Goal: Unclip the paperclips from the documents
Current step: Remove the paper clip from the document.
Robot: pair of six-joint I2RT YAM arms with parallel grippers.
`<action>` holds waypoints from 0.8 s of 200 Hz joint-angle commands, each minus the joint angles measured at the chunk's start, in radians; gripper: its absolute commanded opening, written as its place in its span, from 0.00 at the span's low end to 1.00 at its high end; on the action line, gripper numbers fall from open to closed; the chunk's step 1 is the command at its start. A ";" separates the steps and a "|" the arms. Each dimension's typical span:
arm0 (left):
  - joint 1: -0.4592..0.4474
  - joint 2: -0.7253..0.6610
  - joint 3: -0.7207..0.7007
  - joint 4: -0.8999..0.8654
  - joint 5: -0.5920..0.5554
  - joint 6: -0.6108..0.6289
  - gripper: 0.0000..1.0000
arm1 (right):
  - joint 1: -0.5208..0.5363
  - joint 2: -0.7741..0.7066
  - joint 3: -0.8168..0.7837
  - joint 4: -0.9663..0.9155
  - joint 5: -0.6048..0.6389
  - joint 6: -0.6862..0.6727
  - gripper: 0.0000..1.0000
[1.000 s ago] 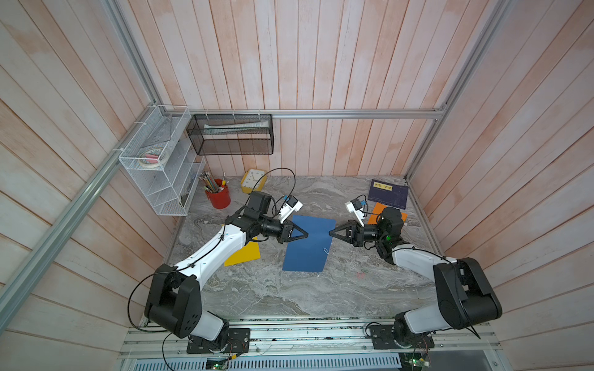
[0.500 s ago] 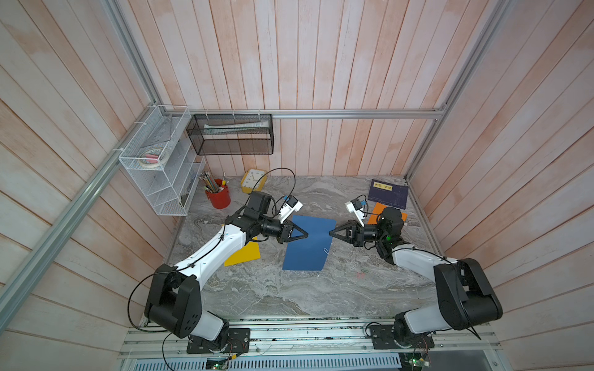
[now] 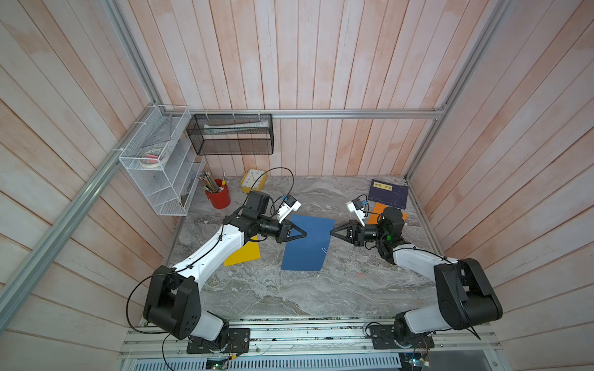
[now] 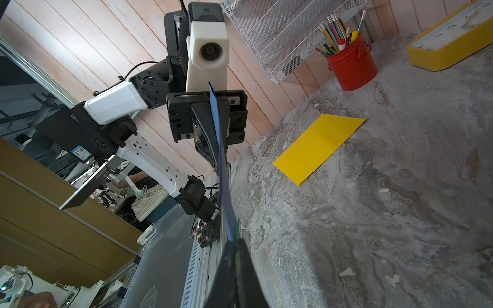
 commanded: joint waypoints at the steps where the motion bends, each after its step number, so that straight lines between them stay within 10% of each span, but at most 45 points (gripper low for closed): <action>1: 0.006 -0.023 -0.009 -0.018 0.013 0.022 0.00 | -0.006 -0.024 0.014 -0.013 0.003 -0.012 0.05; 160: 0.005 -0.023 -0.003 -0.024 0.008 0.025 0.00 | -0.022 -0.034 0.004 -0.026 0.007 -0.022 0.05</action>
